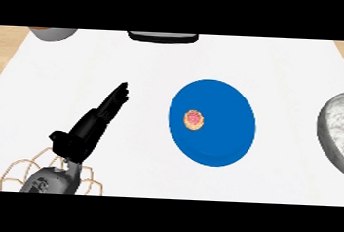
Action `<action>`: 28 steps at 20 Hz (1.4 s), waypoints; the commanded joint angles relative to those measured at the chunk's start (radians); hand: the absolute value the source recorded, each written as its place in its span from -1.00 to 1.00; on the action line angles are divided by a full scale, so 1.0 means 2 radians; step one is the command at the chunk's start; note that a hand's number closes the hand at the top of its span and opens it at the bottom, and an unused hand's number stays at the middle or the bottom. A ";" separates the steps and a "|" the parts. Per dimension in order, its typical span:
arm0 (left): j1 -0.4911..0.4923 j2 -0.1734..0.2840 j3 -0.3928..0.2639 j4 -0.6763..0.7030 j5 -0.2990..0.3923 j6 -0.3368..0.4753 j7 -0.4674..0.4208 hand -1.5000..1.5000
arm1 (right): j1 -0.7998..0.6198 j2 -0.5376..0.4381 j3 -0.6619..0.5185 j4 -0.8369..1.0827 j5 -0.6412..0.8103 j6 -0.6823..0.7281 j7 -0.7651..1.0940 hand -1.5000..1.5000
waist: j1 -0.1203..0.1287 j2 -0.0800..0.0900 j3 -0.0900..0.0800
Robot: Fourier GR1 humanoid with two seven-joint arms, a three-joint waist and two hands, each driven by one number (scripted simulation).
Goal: Pick the can from the plate and place it in the bowl
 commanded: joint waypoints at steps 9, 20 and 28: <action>0.010 -0.010 -0.001 -0.008 -0.007 0.002 0.009 0.00 | 0.046 0.085 -0.128 -0.101 -0.152 -0.089 -0.012 -1.00 | -0.004 -0.001 0.000; -0.008 -0.020 0.006 0.011 -0.016 0.004 0.003 0.00 | 0.080 0.109 -0.120 -0.276 -0.068 -0.181 -0.009 -1.00 | -0.009 -0.001 0.000; -0.004 -0.002 0.019 -0.002 -0.002 -0.017 0.014 0.00 | 0.138 0.168 -0.124 -0.464 -0.075 -0.173 0.024 -1.00 | -0.007 -0.005 0.000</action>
